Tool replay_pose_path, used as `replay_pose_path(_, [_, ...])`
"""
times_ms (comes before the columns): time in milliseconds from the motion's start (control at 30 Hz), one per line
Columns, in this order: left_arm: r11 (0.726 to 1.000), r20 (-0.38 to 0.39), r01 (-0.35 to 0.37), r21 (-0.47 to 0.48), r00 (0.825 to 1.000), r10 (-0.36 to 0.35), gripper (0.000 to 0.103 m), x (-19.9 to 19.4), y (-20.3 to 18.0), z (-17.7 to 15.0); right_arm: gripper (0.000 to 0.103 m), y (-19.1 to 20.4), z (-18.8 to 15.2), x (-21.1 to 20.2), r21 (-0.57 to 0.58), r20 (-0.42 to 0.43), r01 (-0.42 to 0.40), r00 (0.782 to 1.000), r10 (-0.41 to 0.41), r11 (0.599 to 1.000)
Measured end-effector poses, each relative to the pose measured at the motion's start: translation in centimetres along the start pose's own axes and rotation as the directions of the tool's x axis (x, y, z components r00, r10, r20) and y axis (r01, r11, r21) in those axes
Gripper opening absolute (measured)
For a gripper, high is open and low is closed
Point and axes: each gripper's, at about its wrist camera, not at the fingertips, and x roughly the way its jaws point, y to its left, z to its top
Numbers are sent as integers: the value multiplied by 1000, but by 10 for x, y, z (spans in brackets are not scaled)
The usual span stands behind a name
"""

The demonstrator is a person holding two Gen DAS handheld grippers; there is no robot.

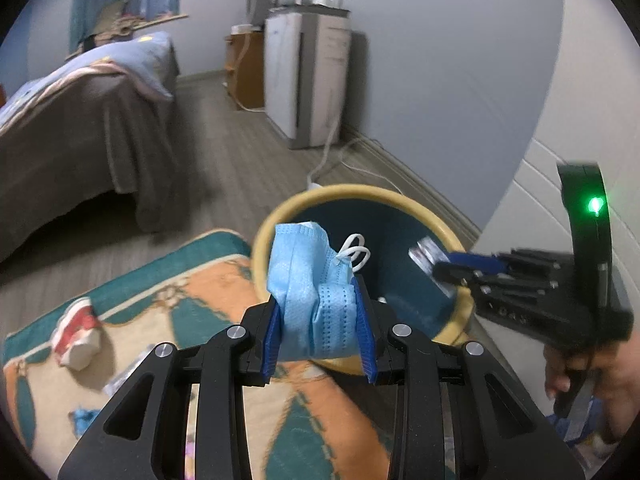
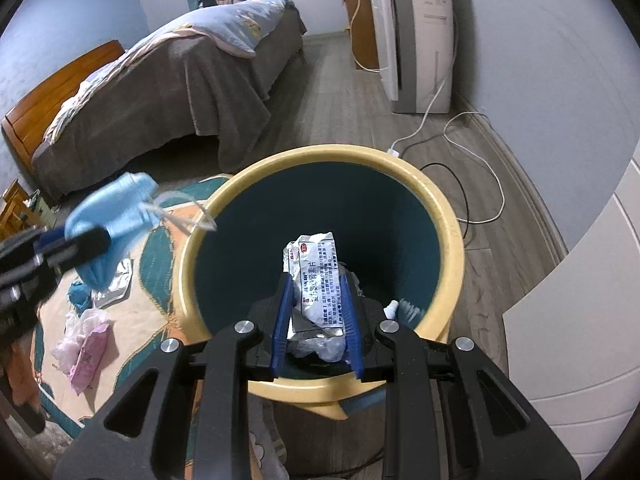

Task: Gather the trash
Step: 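Carry blister pack and mask over the bin and open both tools, then withdraw both open tools from the bin back over the rug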

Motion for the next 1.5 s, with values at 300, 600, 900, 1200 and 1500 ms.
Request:
replay_pose_path(300, [997, -59, 21, 79, 998, -17, 34, 32, -16, 4, 24, -14, 13, 2, 33, 10, 41, 999, -41, 999])
replay_pose_path(600, [994, -35, 14, 109, 999, -10, 36, 48, -13, 21, 24, -16, 31, 14, 39, 19, 67, 998, -67, 997])
replay_pose_path(900, [994, -11, -16, 106, 1000, 18, 69, 61, -4, 30, 25, -24, 58, 28, 51, 35, 96, 995, -97, 994])
replay_pose_path(1200, [999, 20, -29, 26, 999, 28, 94, 43, 14, 23, 73, -34, 52, 31, 79, 26, 119, 992, -121, 990])
replay_pose_path(1500, [992, 48, -94, -88, 994, 98, 96, -4, 48, 9, 97, -24, 34, 7, 74, 29, 129, 991, -131, 989])
